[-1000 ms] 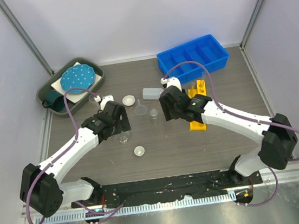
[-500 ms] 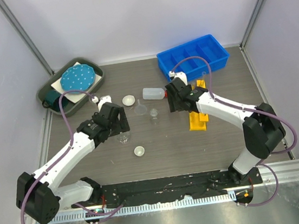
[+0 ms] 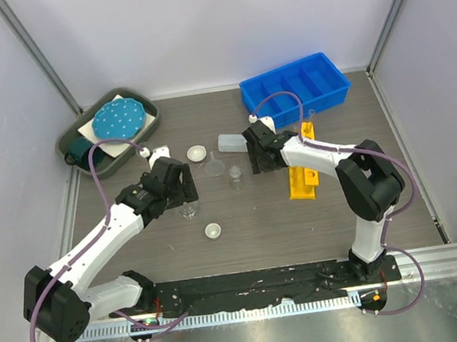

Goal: Organize the chemistry lab equipment

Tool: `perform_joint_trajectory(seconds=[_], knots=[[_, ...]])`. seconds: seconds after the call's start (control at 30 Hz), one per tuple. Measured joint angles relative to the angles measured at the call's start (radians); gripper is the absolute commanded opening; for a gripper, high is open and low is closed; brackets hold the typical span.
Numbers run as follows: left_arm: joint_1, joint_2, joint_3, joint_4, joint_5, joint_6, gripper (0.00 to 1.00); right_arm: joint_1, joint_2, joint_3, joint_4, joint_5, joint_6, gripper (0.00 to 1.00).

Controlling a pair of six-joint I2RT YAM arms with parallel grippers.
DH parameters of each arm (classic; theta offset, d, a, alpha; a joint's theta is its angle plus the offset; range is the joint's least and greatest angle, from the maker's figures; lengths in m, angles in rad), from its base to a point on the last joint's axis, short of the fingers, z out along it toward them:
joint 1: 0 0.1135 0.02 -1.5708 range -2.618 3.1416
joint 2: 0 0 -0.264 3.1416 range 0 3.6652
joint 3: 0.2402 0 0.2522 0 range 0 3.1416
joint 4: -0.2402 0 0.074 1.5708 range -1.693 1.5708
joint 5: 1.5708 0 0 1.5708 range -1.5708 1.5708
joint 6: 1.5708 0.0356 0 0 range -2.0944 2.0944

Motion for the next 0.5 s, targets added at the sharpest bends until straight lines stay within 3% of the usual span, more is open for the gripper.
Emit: perform_joint_trajectory(seconds=[0.5], knots=[[0.0, -0.003, -0.01, 0.001, 0.008, 0.0, 0.86, -0.061, 0.068, 0.011, 0.021, -0.01, 0.002, 0.65]])
